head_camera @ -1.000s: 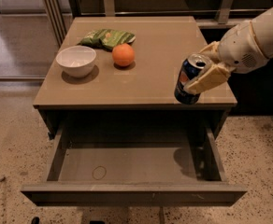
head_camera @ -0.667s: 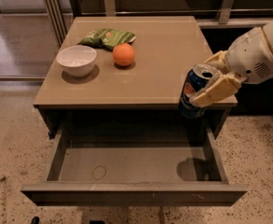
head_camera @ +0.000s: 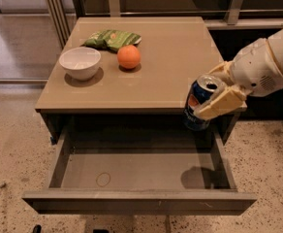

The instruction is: Place pepsi can into top drawer

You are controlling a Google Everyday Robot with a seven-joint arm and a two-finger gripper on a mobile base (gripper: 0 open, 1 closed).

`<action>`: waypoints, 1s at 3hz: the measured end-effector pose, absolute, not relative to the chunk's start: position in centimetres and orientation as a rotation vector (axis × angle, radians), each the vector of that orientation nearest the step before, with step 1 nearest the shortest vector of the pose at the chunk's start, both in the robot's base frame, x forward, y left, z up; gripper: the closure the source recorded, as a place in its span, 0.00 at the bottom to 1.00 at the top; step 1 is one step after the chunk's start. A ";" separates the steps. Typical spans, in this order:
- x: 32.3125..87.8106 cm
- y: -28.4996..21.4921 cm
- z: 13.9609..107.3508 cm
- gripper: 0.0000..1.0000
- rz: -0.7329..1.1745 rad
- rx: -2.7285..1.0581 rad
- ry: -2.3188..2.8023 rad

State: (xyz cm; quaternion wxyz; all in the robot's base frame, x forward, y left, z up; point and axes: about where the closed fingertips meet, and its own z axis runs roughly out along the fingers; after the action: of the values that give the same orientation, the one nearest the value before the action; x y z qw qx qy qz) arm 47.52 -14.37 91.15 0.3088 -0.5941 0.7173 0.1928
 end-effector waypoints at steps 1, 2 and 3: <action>45.2 -13.0 87.1 1.00 0.516 -1.590 1.845; 41.9 -10.8 78.9 1.00 0.571 -1.646 1.814; 41.9 -10.8 78.6 1.00 0.566 -1.654 1.811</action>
Offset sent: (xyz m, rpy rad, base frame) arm -0.0790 0.0475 -0.1947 0.0499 0.0152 0.1310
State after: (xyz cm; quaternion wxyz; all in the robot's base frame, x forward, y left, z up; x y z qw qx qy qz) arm 41.91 -10.77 78.60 0.3073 -0.6253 0.6847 0.2141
